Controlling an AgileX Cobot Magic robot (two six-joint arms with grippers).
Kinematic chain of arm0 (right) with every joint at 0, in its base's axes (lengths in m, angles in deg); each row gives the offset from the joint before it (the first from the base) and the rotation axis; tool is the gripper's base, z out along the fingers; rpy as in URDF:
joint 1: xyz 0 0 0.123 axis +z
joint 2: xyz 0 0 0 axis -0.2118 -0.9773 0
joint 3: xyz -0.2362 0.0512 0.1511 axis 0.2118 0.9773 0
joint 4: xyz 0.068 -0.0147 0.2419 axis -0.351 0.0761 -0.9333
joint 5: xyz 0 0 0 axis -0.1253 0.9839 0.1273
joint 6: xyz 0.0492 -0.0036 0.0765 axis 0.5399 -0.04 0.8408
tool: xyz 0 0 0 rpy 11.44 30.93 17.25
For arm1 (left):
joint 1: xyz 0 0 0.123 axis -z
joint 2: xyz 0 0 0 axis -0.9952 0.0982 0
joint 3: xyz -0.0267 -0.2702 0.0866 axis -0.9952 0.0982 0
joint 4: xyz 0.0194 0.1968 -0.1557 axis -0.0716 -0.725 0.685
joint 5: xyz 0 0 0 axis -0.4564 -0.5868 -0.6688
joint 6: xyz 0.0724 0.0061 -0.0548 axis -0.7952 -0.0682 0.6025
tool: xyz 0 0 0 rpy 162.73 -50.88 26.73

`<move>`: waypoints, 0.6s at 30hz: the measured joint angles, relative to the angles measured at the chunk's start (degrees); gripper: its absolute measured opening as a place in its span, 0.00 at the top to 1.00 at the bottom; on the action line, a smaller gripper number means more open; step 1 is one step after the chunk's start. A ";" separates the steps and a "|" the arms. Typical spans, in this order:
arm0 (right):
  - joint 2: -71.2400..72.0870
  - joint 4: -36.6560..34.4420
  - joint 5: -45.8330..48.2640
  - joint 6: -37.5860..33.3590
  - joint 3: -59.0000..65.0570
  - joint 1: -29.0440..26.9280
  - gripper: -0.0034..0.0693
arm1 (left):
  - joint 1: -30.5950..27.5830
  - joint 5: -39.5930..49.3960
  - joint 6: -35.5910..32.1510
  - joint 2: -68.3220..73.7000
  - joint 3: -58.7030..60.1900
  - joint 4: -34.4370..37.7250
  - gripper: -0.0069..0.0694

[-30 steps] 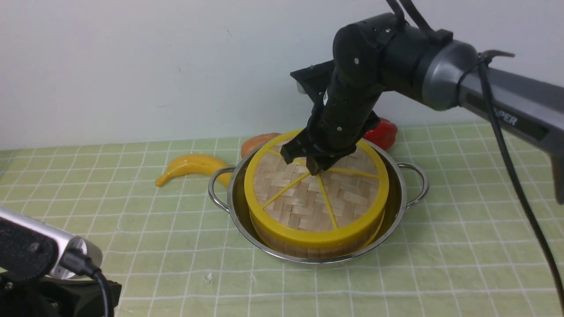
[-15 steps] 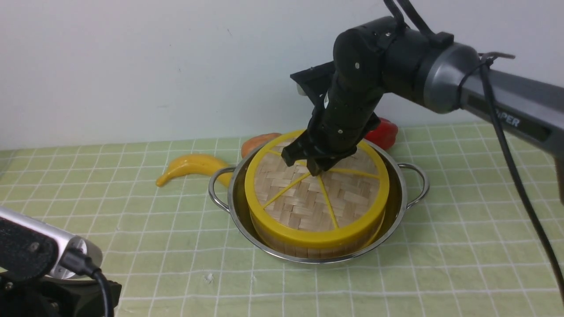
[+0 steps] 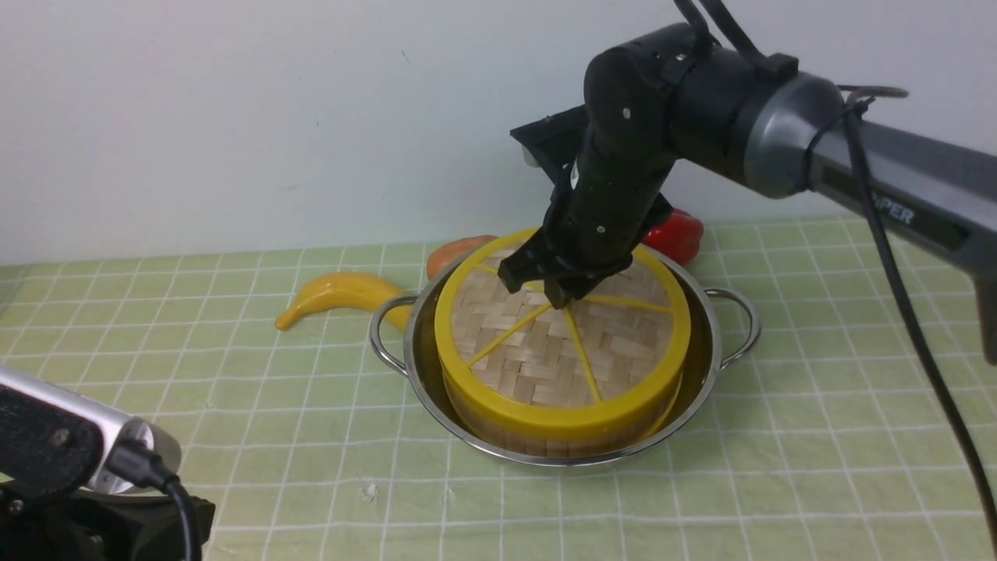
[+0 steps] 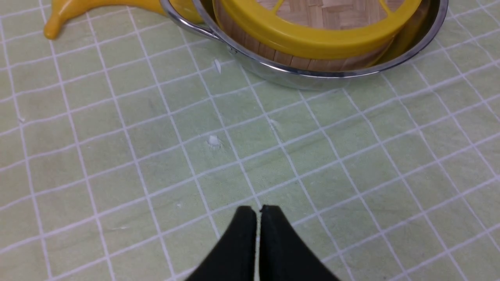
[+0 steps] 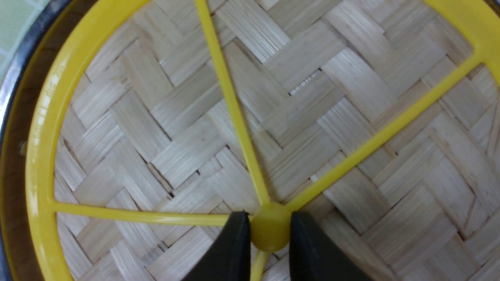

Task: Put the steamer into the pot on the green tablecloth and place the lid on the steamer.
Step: 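Place the bamboo steamer lid onto the steamer basket in the pot with the right gripper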

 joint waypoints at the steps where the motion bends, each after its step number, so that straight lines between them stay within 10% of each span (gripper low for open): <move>1: 0.00 0.17 0.00 0.00 0.00 0.00 0.74 | 0.00 0.00 0.00 0.00 0.00 0.00 0.89; 18: -0.17 1.38 0.90 -2.25 -0.39 0.00 0.51 | 0.00 0.00 0.00 0.00 0.00 0.00 0.89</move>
